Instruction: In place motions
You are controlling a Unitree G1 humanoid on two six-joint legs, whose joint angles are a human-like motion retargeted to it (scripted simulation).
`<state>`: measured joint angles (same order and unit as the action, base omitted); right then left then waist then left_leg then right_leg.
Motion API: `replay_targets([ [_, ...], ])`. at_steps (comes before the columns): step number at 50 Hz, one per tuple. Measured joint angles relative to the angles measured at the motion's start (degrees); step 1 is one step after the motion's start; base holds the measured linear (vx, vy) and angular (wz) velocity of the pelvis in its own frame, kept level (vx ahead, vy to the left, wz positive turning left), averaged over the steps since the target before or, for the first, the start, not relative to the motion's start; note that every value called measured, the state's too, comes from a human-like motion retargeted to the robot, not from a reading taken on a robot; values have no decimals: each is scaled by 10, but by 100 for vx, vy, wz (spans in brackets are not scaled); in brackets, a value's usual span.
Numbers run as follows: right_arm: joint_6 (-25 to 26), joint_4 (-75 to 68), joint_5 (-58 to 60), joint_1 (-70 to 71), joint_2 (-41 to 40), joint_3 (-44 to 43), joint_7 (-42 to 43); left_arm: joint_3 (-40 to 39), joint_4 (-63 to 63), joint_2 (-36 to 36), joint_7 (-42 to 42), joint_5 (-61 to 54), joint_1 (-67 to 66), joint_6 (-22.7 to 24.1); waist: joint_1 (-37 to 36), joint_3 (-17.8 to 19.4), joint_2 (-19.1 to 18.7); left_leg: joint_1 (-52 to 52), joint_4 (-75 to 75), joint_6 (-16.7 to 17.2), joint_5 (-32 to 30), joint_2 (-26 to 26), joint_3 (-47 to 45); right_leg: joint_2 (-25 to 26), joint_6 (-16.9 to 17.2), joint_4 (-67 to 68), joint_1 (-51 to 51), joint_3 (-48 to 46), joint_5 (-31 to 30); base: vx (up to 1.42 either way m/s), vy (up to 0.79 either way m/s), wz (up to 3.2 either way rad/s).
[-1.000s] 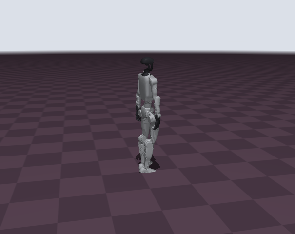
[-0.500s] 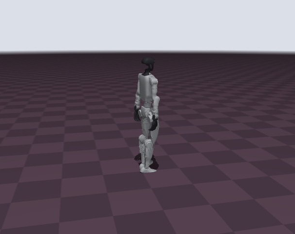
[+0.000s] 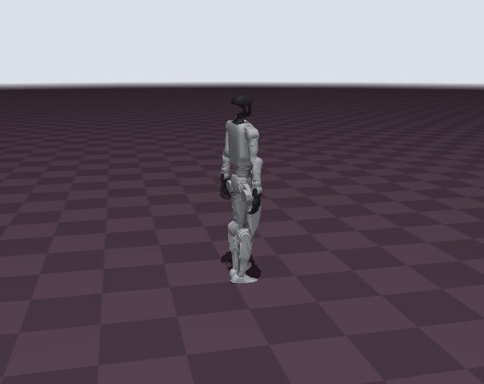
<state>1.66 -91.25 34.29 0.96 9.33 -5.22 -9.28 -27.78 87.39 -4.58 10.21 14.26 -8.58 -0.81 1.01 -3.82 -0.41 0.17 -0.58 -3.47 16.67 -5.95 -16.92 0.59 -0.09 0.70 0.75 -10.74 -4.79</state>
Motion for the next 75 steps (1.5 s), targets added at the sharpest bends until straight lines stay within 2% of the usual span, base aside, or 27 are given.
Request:
replay_targets([
  [75, 3, -2, 20, -6, 1, 14, 1, 3, 1, 8, 3, -2, -1, -1, 2, 7, -6, 7, -1, -1, 29, -6, 5, -5, -11, 2, 3, -2, 1, 0, 0, 0],
])
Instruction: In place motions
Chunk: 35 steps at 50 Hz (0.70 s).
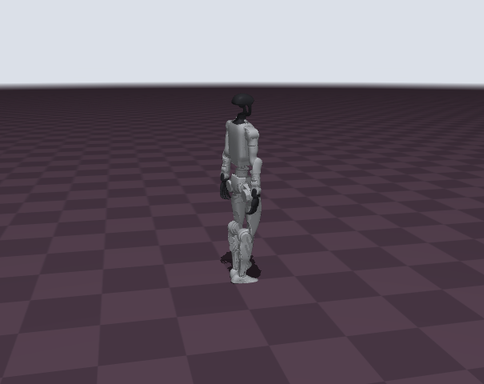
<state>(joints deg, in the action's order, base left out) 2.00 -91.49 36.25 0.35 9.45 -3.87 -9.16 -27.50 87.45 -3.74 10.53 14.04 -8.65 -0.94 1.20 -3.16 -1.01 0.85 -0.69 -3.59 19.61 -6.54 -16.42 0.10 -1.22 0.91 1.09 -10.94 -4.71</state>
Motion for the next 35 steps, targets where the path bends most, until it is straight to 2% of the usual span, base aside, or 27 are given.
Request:
replay_targets([
  [35, -1, 2, 2, -4, -1, 2, 0, 2, 0, 1, 0, 0, -5, -1, 3, -1, 1, 4, 2, 1, 4, 3, -7, 1, -4, 0, 1, 2, -1, 0, 0, 0],
])
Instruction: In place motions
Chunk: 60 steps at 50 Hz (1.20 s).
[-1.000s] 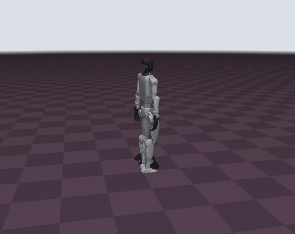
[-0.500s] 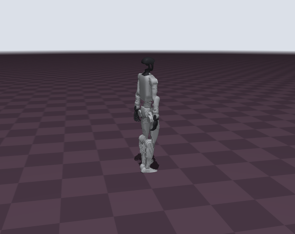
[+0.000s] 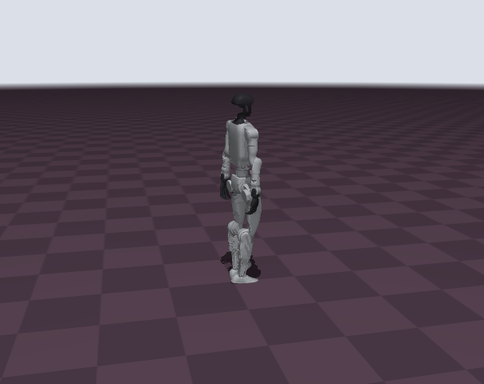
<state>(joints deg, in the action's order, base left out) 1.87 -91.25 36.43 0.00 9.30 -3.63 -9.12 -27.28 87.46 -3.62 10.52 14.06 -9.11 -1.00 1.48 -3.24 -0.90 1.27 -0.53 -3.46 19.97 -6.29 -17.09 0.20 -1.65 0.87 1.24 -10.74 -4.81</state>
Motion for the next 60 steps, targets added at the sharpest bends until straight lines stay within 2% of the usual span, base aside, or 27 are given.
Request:
replay_targets([
  [60, 0, -2, 2, 1, 5, 0, -1, 12, 3, -5, 4, 0, 2, -2, 2, -1, -2, 1, 4, 5, 10, 4, -13, -1, -5, 0, 1, -2, 0, 0, 0, 0],
])
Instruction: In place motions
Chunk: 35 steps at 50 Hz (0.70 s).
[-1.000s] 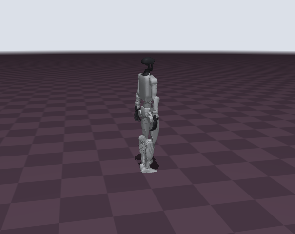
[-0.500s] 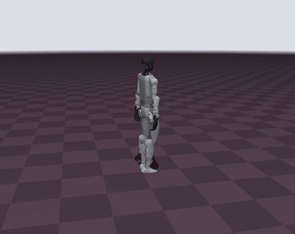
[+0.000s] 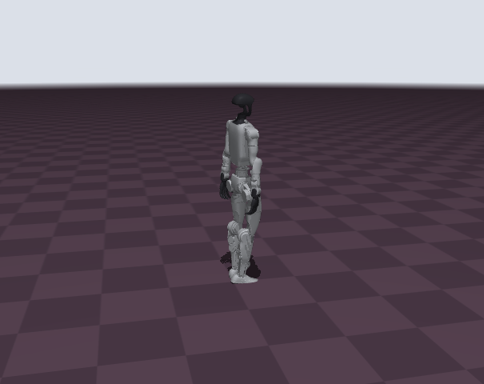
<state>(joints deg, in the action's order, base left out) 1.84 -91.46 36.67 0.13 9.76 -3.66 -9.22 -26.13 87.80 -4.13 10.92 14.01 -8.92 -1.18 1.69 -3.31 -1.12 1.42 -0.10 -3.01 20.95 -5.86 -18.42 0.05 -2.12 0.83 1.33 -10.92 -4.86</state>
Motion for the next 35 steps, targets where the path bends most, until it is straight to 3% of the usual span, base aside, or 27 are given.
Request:
replay_targets([
  [23, 0, 2, -18, 26, -5, 43, -13, -24, -43, 5, 8, 2, -19, 10, 7, 17, 4, -11, 42, 16, 30, 22, -20, 10, -13, 7, -12, 8, -7, -1, -3, -2],
  [26, -8, 17, -18, 56, -16, 83, -37, -42, -73, 16, -24, -28, -38, 39, -1, 37, 21, -49, 138, 19, 41, 37, -36, -4, -16, 11, -11, 12, -9, -11, -13, -14],
  [28, -22, 38, -28, 83, -30, 117, -53, -52, -78, 21, -51, -54, -47, 55, -8, 56, 34, -96, 254, 18, 10, 58, -45, -16, -16, 11, -6, 15, -13, -18, -12, -18],
  [30, -37, 69, -45, 117, -48, 144, -67, -63, -69, 23, -64, -73, -41, 55, -15, 75, 40, -191, 434, 25, -49, 112, -31, -22, -14, 7, -10, 15, -19, -31, -16, 13],
  [32, -56, 114, -58, 139, -62, 157, -89, -65, -51, 20, -59, -81, -38, 47, -29, 93, 42, -269, 551, -2, -108, 137, 3, -24, -11, 1, -10, 11, -25, -24, -16, 25],
  [35, -87, 166, -70, 170, -72, 172, -125, -57, 1, 5, -23, -82, -40, 28, -70, 101, 49, -343, 655, -3, -92, 142, 25, -28, -16, -6, -10, 16, -35, -8, -4, -20],
])
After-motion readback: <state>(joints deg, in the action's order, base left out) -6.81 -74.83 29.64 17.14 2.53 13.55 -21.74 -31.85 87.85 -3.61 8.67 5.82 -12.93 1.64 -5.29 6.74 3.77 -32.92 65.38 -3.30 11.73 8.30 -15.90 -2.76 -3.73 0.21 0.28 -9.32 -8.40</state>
